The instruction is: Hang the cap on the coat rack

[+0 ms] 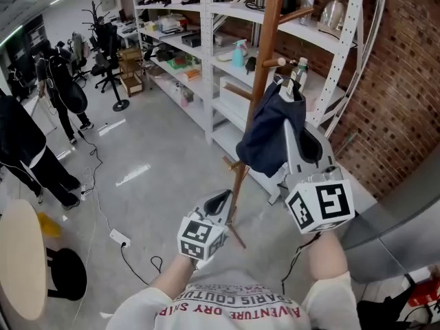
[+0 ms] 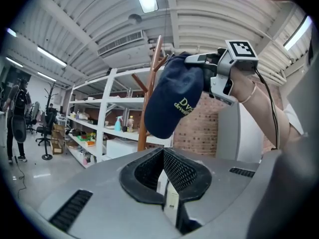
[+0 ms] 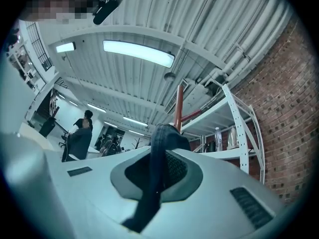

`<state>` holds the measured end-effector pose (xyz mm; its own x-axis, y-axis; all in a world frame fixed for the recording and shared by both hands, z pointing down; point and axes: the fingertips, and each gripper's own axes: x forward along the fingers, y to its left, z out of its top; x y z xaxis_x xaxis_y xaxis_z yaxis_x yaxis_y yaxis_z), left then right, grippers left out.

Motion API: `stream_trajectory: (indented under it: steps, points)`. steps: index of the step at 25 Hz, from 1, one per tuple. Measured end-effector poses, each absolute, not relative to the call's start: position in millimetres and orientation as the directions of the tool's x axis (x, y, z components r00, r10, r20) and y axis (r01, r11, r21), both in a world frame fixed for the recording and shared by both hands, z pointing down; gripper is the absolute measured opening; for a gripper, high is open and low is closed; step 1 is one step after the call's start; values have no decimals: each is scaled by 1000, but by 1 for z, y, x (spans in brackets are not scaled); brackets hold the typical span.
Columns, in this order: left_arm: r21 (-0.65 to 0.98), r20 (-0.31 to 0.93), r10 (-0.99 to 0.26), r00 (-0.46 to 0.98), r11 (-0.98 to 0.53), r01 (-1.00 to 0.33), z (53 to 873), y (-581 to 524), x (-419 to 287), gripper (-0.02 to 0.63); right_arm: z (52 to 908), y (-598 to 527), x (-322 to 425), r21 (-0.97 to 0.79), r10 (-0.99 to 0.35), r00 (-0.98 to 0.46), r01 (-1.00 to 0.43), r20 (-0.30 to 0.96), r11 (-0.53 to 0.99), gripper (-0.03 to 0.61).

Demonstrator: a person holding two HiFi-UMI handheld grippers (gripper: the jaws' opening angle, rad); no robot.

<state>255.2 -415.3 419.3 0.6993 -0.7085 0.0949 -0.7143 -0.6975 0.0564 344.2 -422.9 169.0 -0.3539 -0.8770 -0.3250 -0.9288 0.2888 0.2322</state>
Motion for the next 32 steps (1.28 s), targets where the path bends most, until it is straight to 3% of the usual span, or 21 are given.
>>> stream_trajectory:
  steps: [11,32]
  points:
    - [68,102,-714,693,-690,-721,419,-441,239,6,133,-453,334,229,-857,-333,-938,-393,259,18]
    - [171,114,-707,698,-678,-715,436,-448,220,6,193,-519,334,222,-937,-268,-950,-222,219,18]
